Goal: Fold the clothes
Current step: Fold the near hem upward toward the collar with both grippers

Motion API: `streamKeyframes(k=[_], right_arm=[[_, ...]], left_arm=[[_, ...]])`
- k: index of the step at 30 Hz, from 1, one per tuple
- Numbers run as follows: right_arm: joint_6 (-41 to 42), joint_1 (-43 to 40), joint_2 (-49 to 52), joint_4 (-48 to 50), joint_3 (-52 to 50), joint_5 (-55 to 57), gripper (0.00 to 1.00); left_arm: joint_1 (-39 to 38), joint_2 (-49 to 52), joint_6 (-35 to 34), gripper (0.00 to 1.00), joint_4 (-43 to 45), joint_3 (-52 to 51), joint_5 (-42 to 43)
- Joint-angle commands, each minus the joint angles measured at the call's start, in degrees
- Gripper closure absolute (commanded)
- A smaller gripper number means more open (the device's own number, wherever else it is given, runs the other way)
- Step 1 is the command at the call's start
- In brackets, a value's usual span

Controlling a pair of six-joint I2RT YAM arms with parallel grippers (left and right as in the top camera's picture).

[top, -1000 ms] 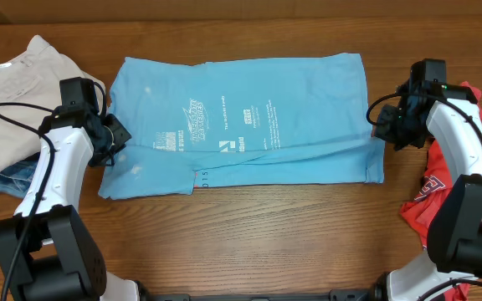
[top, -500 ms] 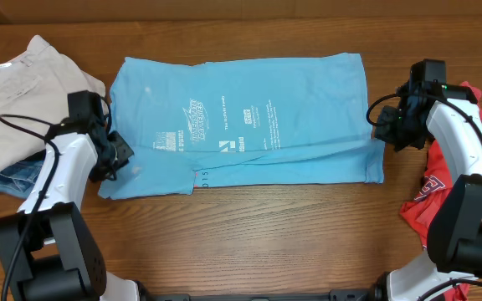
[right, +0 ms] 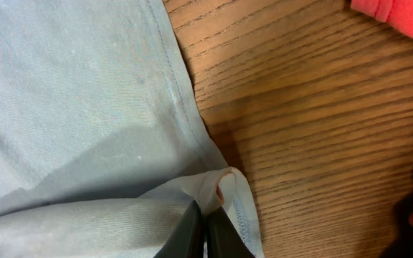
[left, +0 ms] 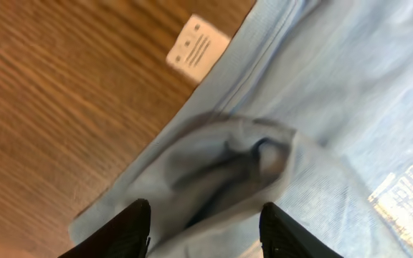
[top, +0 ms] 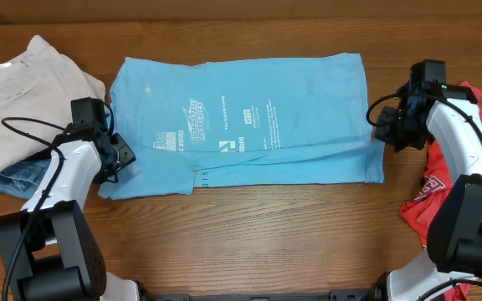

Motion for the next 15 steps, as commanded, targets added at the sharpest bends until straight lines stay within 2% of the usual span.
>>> streamKeyframes(k=[1,3,7,8,10,15], right_arm=[[-0.20,-0.11,0.04,0.35,-0.04,0.46,0.96],[-0.20,-0.11,0.04,0.33,-0.04,0.46,0.96],[-0.20,-0.11,0.04,0.33,-0.04,0.46,0.96],[-0.20,-0.11,0.04,0.28,-0.04,0.46,0.96],[-0.22,-0.11,0.04,0.28,-0.04,0.46,0.96],[-0.22,-0.11,0.04,0.26,-0.04,0.46,0.96]], left_arm=[[0.28,0.33,4.39,0.53,0.55,-0.59,1.68],[0.28,0.57,5.49,0.62,0.26,-0.61,3.37],[0.26,1.86,5.46,0.70,-0.33,-0.61,4.20],[0.26,2.34,5.46,0.75,-0.63,-0.61,4.24],[0.28,2.99,5.46,0.94,-1.03,-0.61,4.94],[0.28,2.45,7.19,0.96,-1.42,1.33,9.94]])
